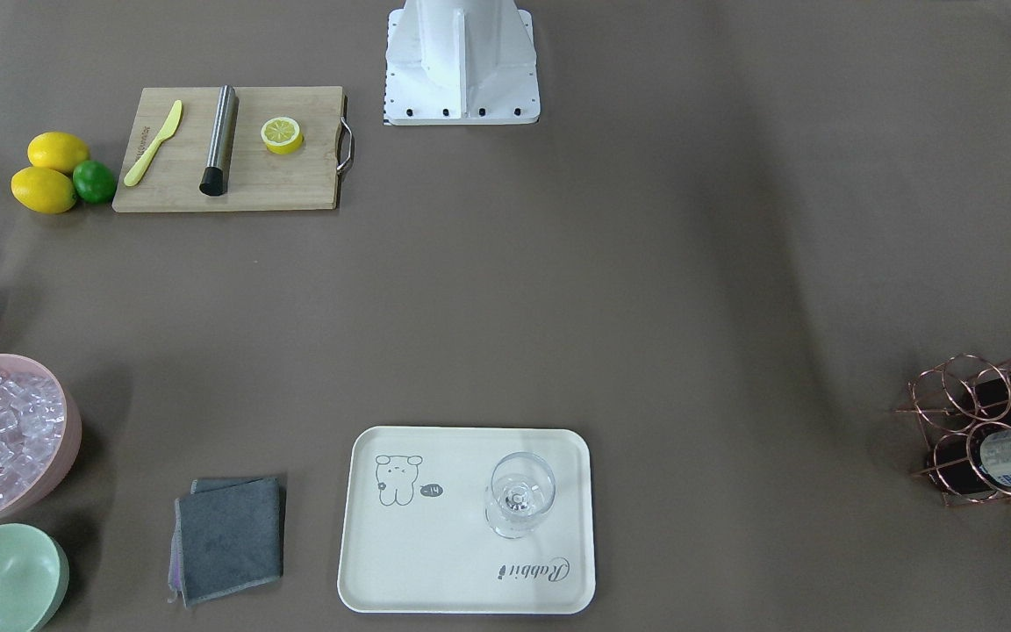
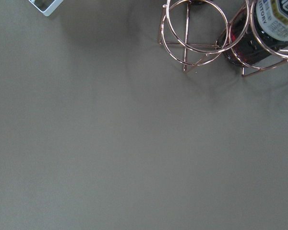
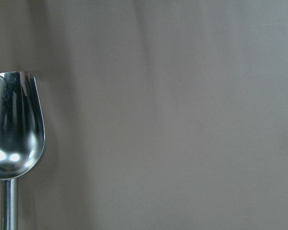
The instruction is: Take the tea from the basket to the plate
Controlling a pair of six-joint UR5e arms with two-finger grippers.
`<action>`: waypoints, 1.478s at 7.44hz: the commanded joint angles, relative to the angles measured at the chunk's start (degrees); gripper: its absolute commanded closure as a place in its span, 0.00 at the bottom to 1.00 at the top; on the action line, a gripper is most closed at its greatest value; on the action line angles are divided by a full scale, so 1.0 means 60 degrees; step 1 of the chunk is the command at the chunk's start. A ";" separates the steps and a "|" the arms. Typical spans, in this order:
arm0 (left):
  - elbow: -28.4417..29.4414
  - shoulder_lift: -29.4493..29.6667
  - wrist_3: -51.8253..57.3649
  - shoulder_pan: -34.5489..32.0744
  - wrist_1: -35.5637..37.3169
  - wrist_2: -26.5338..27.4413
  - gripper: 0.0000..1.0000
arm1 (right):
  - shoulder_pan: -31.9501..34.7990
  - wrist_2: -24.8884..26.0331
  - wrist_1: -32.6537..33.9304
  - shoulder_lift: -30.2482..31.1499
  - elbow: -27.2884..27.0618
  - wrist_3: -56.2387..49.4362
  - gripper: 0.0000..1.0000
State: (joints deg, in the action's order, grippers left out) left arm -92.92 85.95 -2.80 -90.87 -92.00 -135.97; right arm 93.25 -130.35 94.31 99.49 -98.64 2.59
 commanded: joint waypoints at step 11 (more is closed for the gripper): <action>-0.0232 -0.0233 0.0027 -0.0061 -0.0693 0.0016 0.02 | 0.0000 -0.0072 0.0000 0.0044 -0.0098 -0.0022 0.00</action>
State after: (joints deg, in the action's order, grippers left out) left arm -94.40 84.58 -2.72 -91.24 -96.14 -135.88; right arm 93.25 -130.83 94.31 99.76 -99.20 2.67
